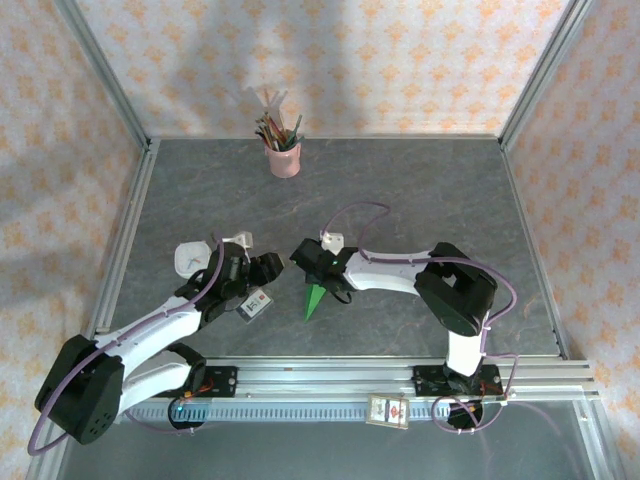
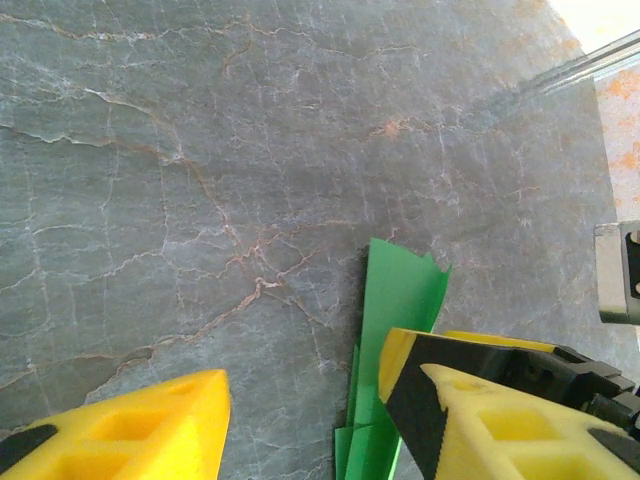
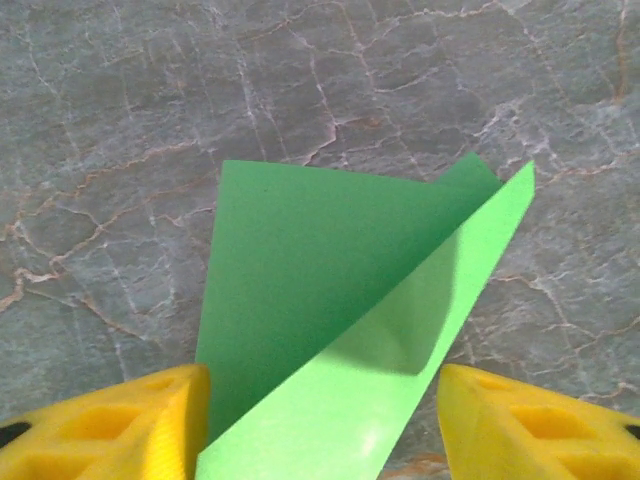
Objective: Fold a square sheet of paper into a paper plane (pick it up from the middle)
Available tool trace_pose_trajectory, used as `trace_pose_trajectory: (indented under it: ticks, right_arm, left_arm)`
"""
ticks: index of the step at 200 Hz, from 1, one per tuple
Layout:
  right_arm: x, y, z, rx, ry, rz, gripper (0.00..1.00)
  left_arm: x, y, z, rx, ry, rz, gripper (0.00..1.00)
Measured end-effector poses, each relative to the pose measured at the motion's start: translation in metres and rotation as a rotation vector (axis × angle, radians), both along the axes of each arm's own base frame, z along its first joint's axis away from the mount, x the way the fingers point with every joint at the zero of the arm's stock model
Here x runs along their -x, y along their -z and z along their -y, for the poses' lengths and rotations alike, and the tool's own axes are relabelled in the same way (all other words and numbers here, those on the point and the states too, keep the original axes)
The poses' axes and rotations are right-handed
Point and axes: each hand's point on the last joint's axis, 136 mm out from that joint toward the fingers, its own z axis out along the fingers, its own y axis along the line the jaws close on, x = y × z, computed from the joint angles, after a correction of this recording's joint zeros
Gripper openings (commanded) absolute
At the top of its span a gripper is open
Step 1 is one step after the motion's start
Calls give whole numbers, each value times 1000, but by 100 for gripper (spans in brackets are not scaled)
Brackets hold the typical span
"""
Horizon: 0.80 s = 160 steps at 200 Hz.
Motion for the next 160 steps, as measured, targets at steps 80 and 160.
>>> trace_pose_trajectory:
  ticks: [80, 160]
  right_arm:
    - [6, -1, 18, 32, 39, 3, 14]
    - [-9, -75, -31, -302, -30, 140, 0]
  left_arm:
    - [0, -1, 3, 13, 14, 2, 55]
    - [-12, -12, -17, 20, -69, 42, 62]
